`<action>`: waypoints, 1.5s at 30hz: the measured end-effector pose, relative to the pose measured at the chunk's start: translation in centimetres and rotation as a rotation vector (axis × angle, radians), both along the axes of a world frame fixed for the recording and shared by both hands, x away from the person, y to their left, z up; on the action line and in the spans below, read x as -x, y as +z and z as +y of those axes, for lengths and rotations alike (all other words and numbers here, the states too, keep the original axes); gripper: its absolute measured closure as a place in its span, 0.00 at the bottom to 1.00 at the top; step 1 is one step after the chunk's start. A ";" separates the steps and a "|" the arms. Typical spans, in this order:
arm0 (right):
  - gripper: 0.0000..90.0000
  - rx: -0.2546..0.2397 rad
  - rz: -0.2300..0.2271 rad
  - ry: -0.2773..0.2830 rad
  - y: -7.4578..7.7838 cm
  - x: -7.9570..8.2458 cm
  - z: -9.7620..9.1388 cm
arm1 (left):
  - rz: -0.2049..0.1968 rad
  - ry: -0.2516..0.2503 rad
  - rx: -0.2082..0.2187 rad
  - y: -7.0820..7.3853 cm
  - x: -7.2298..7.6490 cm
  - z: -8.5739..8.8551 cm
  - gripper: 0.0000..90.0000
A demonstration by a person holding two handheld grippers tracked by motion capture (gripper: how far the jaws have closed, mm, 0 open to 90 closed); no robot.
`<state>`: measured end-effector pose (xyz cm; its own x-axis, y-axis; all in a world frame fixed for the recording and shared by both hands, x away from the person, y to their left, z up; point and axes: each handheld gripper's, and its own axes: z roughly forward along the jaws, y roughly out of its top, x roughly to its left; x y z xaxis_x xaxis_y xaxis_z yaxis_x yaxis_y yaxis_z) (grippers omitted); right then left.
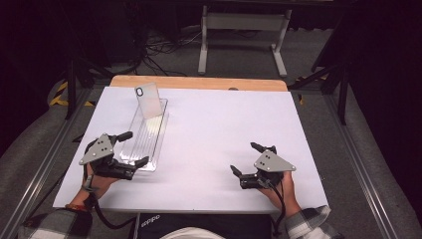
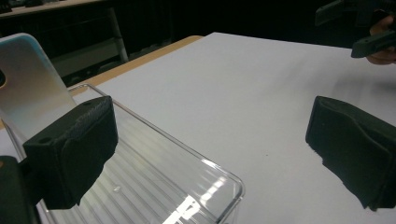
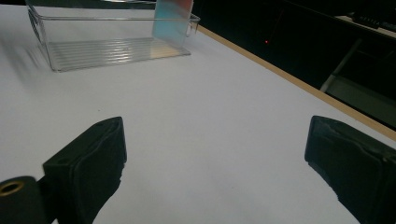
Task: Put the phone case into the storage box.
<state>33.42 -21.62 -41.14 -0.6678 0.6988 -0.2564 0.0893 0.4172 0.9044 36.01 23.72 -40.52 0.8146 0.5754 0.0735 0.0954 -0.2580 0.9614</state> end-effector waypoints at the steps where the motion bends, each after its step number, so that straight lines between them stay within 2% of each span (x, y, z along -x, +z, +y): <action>1: 0.07 -0.009 0.002 0.004 0.0 0.0 -0.1 | -0.007 0.000 0.004 -0.1 0.2 -0.1 0.03; 5: 0.06 -0.031 0.005 0.003 0.1 0.3 -0.5 | -0.003 -0.011 0.005 -0.4 0.8 -0.5 0.03; 8: 0.06 -0.028 0.004 0.004 0.0 0.4 -0.5 | -0.011 -0.015 0.006 -0.7 1.1 -1.0 0.04; 10: 0.06 -0.024 0.005 0.003 -0.1 0.6 -0.5 | -0.002 -0.025 0.007 -1.0 1.3 -1.3 0.05; 14: 0.05 -0.018 0.008 0.012 -0.3 0.8 -0.5 | -0.003 -0.038 -0.015 -1.4 1.5 -2.0 0.05; 21: 0.05 -0.037 -0.002 0.023 -0.4 1.3 -0.6 | -0.004 -0.042 -0.014 -2.3 2.0 -2.7 0.05; 23: 0.05 -0.029 -0.001 0.022 -0.5 1.4 -0.5 | 0.010 -0.055 -0.025 -2.6 2.0 -2.8 0.05; 27: 0.05 -0.006 -0.001 0.029 -0.7 1.5 -0.2 | 0.011 -0.073 -0.039 -2.9 1.8 -3.1 0.07; 33: 0.04 0.020 0.006 0.042 -1.0 1.7 0.2 | 0.018 -0.076 -0.044 -3.2 1.6 -3.4 0.06; 45: 0.05 0.043 0.007 0.050 -1.2 1.7 0.7 | 0.025 -0.080 -0.023 -3.3 1.7 -3.0 0.06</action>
<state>31.74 -20.92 -42.36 -0.7037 0.6527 -0.2807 0.0735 0.4598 0.8850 34.33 20.69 -43.77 0.8594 0.5071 0.0653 0.0972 -0.2875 0.9528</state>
